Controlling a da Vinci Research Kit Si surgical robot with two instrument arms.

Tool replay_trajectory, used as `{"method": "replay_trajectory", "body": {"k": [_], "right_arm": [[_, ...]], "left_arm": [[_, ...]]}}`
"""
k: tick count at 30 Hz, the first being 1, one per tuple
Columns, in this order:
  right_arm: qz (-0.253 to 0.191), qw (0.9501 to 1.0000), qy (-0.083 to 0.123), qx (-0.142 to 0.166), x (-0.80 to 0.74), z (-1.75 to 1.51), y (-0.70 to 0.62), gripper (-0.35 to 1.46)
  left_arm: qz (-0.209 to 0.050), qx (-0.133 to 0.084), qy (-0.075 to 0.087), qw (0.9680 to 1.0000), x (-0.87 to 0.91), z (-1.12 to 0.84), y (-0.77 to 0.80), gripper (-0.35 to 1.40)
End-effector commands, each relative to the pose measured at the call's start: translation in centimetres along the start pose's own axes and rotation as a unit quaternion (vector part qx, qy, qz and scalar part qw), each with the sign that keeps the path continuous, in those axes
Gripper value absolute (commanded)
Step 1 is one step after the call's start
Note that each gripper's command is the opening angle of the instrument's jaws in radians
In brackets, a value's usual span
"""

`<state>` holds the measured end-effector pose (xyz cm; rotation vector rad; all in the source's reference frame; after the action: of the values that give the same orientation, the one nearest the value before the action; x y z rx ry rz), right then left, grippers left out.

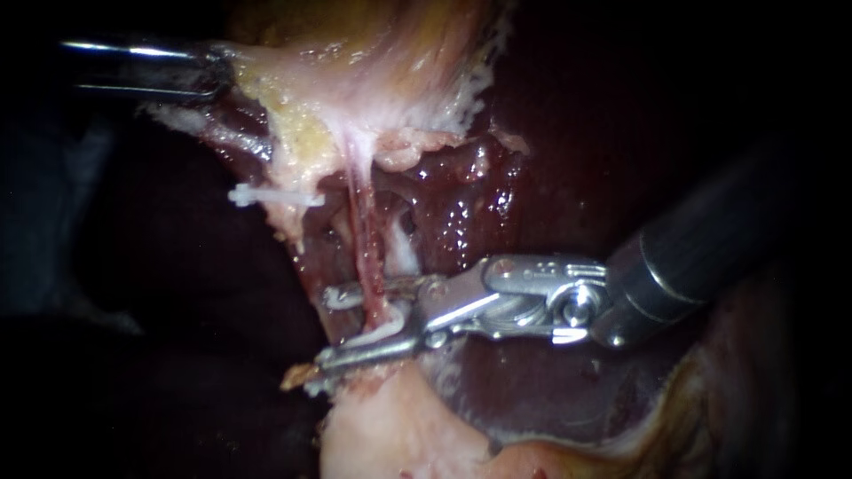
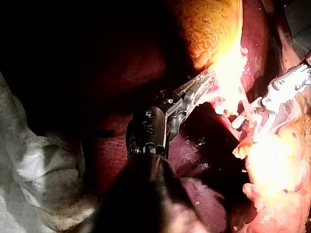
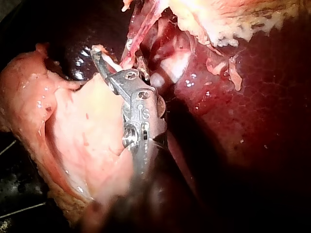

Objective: Clipping first clip right tube

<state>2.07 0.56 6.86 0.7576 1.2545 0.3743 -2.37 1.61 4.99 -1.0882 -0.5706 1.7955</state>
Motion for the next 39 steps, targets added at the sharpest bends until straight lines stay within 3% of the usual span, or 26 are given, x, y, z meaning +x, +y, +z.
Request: {"method": "replay_trajectory", "body": {"k": [1,5,8,16,19,29,38,39], "right_arm": [[0.005,1.0,0.002,0.002,0.0,0.0,-0.01,0.46],[0.013,0.9998,0.013,0.008,0.01,-0.01,-0.09,0.47],[0.02,0.9995,0.021,0.013,0.02,-0.02,-0.22,0.47],[0.019,0.9952,0.031,0.091,0.21,-0.01,-0.61,0.44],[0.018,0.9947,0.037,0.095,0.31,-0.01,-0.69,0.44],[0.024,0.995,0.039,0.089,0.33,-0.04,-0.65,0.33],[0.048,0.9953,0.037,0.076,0.29,-0.12,-0.58,-0.35],[0.054,0.995,0.036,0.076,0.29,-0.13,-0.58,-0.35]], "left_arm": [[0.0,0.0,0.0,1.0,0.0,0.0,0.0,-0.35],[0.0,0.0,0.0,1.0,0.0,0.0,-0.02,-0.35],[0.0,0.0,0.0,1.0,0.0,0.0,-0.02,-0.35],[0.0,0.0,0.0,1.0,0.0,0.0,-0.03,-0.35],[0.0,-0.001,0.0,1.0,0.0,-0.01,-0.04,-0.35],[0.001,-0.001,0.0,1.0,-0.01,0.0,-0.04,-0.35],[0.001,0.0,0.0,1.0,-0.01,0.0,-0.05,-0.35],[0.001,0.0,0.0,1.0,-0.01,0.0,-0.05,-0.35]]}}
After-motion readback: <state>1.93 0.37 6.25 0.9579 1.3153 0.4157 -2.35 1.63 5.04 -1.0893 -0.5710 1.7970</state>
